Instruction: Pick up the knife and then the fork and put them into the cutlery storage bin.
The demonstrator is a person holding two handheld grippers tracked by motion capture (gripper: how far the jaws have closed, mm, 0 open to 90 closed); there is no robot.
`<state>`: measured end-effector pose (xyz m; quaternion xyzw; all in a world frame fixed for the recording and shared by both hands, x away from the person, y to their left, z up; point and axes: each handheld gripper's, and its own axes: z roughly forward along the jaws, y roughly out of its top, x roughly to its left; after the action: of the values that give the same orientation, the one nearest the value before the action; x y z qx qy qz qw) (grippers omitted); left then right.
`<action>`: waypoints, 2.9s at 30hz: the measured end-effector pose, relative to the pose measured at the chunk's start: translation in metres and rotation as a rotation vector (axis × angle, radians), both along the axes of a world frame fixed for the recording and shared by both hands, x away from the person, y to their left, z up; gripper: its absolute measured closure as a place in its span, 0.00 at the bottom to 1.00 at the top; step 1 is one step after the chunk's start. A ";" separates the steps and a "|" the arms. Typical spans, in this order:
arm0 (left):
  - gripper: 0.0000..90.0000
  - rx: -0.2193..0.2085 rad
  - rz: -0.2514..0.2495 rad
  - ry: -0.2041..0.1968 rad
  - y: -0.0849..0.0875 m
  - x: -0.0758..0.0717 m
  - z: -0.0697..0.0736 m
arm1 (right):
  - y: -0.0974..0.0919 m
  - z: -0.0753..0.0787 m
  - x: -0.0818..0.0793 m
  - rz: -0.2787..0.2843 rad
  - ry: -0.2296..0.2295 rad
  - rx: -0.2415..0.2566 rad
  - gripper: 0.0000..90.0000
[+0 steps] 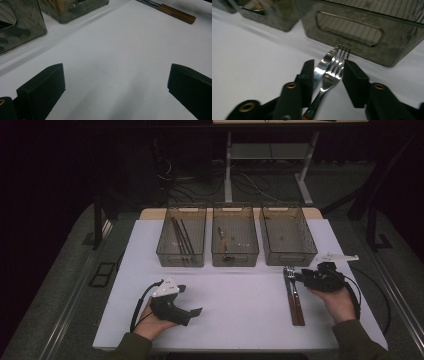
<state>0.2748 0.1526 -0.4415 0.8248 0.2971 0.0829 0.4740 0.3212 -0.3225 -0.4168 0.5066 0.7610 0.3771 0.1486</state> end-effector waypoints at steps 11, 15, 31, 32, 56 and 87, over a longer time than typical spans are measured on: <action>0.00 -0.001 -0.006 0.003 -0.001 0.000 0.000 | -0.004 -0.020 0.029 -0.090 0.064 -0.057 0.99; 0.00 0.000 -0.010 0.005 -0.002 0.000 0.000 | -0.004 -0.024 0.036 -0.081 0.070 -0.056 1.00; 0.01 -0.001 -0.019 0.007 -0.002 0.000 0.000 | 0.012 -0.032 0.048 -0.098 0.080 -0.104 1.00; 0.01 -0.002 -0.019 0.008 -0.002 0.001 0.000 | 0.013 -0.032 0.048 -0.093 0.078 -0.103 1.00; 0.01 -0.002 -0.032 0.013 -0.004 0.000 -0.001 | 0.030 -0.031 0.046 0.055 0.090 -0.066 1.00; 0.01 -0.001 -0.038 0.020 -0.005 0.000 -0.002 | 0.037 -0.031 0.046 0.123 0.079 -0.103 1.00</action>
<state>0.2747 0.1480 -0.4431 0.8308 0.2861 0.0657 0.4728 0.3675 -0.2853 -0.4480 0.4651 0.8142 0.3258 0.1208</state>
